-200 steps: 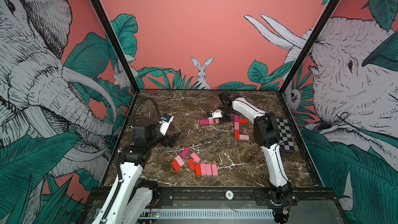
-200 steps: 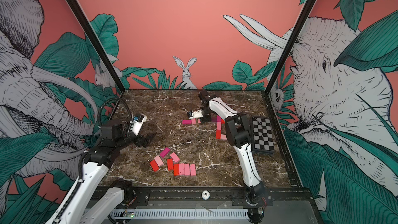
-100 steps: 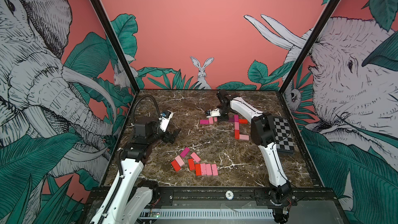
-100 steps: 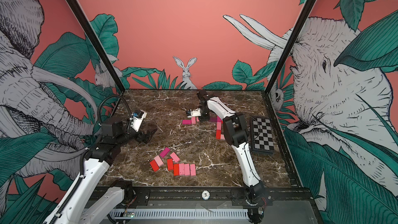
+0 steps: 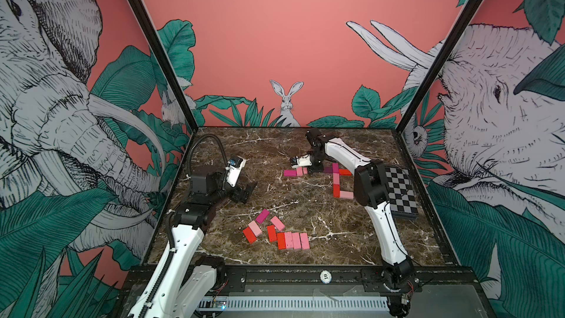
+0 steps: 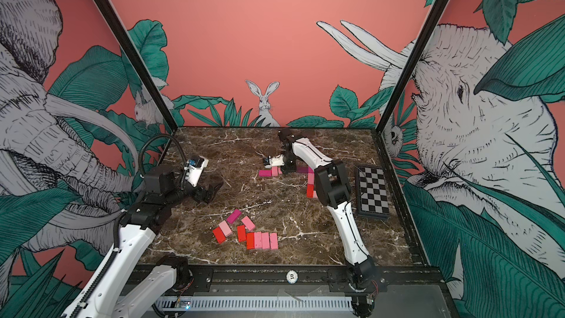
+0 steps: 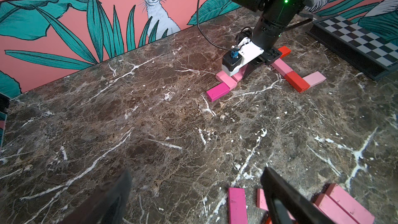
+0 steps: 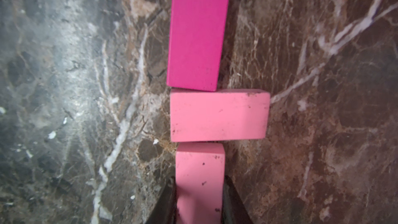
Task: Assemble the letter t with building blocks
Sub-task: Assemble the building block at the center of the board.
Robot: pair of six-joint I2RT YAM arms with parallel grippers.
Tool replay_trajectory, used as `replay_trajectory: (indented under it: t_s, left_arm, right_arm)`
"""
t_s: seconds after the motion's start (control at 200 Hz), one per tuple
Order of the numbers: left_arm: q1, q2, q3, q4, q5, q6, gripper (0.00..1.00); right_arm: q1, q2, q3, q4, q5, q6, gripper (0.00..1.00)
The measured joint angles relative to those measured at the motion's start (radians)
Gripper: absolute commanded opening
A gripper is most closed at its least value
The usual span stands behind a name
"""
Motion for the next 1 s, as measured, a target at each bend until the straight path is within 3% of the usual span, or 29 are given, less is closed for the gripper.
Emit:
replay_trajectory:
  t_s: [1.0]
  left_arm:
    - [0.0, 0.005, 0.0, 0.0, 0.004, -0.013, 0.96]
  right_arm:
    - [0.005, 0.036, 0.041, -0.042, -0.003, 0.04, 0.09]
